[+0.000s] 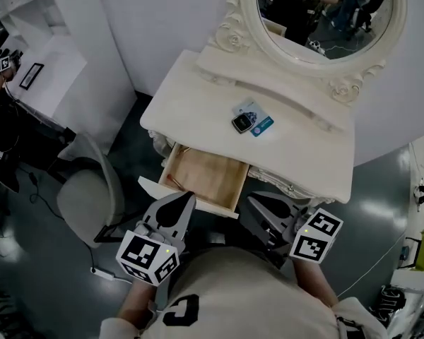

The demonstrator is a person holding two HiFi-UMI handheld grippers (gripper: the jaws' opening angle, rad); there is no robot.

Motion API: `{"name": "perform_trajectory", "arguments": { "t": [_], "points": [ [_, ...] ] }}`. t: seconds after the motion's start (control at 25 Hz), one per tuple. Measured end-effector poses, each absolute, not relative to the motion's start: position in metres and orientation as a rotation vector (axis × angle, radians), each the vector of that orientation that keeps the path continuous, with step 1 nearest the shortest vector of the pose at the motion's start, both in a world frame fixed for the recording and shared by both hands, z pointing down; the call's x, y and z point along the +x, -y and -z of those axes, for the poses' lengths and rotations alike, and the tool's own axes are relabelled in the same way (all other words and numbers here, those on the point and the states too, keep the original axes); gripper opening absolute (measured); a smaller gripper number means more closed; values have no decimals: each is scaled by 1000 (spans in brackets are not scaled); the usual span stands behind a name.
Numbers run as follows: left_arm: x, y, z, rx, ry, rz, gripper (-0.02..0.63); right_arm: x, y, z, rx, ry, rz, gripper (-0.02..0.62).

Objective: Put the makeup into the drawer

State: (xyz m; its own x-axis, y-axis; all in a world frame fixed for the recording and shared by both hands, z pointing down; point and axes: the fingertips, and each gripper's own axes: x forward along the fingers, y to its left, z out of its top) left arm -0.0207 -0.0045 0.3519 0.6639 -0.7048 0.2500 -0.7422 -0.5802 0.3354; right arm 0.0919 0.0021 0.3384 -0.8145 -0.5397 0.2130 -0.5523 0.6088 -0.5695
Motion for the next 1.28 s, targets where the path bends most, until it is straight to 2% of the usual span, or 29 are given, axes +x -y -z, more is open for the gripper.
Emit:
{"name": "perform_trajectory", "arguments": {
  "t": [0.24,0.4,0.96,1.0,1.04,1.28],
  "points": [
    [7,41,-346,2425,1223,-122,55,122,53,-371,875,2725,-1062,27],
    [17,61,-353,2399,1259,-198,55,138,101,-416,986,2596,-1110,28],
    [7,70,-366,2315,1317,-217,55,164,178,-487,1159,2395,-833,34],
    [5,70,-367,2311,1319,-212,55,163,183,-491,1152,2387,-812,108],
    [3,70,-367,2307,1321,-208,55,162,188,-496,1138,2375,-796,276],
    [-1,65,-372,2306,1300,-205,55,156,226,-521,1137,2291,-679,308]
  ]
}}
